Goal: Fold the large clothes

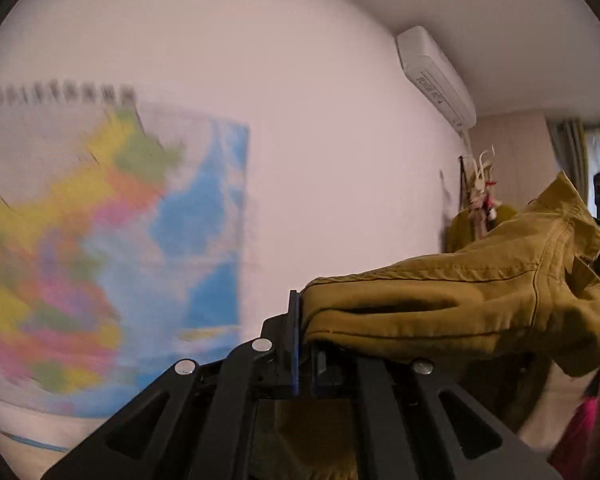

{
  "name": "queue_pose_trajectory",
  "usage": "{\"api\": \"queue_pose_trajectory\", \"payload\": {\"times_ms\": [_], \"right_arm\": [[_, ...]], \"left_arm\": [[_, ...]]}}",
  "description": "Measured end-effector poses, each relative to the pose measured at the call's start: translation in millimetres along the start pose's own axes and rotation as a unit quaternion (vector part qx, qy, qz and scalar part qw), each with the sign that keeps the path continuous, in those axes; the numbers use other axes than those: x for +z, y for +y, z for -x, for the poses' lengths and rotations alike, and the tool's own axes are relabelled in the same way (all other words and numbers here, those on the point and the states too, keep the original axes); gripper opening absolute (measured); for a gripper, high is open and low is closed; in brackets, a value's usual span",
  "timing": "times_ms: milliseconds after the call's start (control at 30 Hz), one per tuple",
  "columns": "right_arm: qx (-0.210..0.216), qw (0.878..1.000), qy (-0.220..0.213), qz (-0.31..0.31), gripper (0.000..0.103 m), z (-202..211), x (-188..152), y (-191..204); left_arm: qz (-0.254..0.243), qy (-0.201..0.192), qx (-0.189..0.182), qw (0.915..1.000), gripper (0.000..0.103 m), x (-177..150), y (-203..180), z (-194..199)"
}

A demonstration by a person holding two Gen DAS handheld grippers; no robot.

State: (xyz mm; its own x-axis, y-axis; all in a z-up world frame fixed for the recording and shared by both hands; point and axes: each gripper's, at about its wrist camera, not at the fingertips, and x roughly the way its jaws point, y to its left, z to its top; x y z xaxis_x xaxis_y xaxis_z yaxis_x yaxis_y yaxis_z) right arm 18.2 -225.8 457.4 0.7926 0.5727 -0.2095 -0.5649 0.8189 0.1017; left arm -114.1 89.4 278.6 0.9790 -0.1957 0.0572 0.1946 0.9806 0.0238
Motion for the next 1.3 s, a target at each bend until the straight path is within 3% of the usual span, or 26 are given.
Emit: {"api": "queue_pose_trajectory", "payload": {"times_ms": [200,267,400,500,567,667,700,800,900,1000,1167,1300], "right_arm": [[0.127,0.992,0.009,-0.018,0.006,20.5,-20.3,42.5],[0.148,0.989,0.013,-0.019,0.006,14.0,-25.0,51.6],[0.183,0.979,0.061,-0.068,0.007,-54.5,-50.9,48.8],[0.184,0.97,0.119,-0.103,0.007,-127.0,-84.7,43.8],[0.171,0.96,0.181,-0.127,0.007,-194.5,-126.3,38.5],[0.146,0.941,0.271,-0.142,0.008,-276.1,-202.2,33.6],[0.145,0.929,0.302,-0.158,0.008,-302.7,-233.4,31.5],[0.117,0.899,0.38,-0.184,0.008,-348.4,-316.1,29.9],[0.1,0.876,0.427,-0.198,0.008,-373.7,-369.4,28.4],[0.094,0.862,0.433,-0.246,0.008,-388.5,-385.8,10.2],[0.065,0.858,0.409,-0.304,0.008,-404.4,-382.0,-20.1],[0.031,0.848,0.447,-0.282,0.008,-438.4,-413.6,-13.9]], "left_arm": [[-0.074,-0.004,0.101,0.9922,0.002,20.2,0.8,109.5],[-0.09,0.005,0.134,0.9869,0.002,23.9,1.0,135.1],[-0.106,0.064,0.191,0.9738,0.002,5.5,24.1,132.2],[-0.071,0.161,0.209,0.9619,0.003,-33.5,70.1,75.8],[-0.047,0.214,0.218,0.9511,0.003,-68.9,102.5,37.3],[-0.011,0.285,0.234,0.9294,0.003,-139.2,154.9,-23.1],[-0.001,0.311,0.242,0.9188,0.003,-165.3,169.4,-41.3],[0.024,0.395,0.244,0.8853,0.002,-252.6,208.2,-94.4],[0.053,0.44,0.234,0.8653,0.002,-301.5,232.7,-122.3],[0.099,0.45,0.221,0.8596,0.002,-308.5,259.4,-135.1],[0.141,0.447,0.21,0.8578,0.003,-297.0,286.9,-144.3],[0.143,0.475,0.231,0.8368,0.011,-316.2,299.7,-161.1]]}}
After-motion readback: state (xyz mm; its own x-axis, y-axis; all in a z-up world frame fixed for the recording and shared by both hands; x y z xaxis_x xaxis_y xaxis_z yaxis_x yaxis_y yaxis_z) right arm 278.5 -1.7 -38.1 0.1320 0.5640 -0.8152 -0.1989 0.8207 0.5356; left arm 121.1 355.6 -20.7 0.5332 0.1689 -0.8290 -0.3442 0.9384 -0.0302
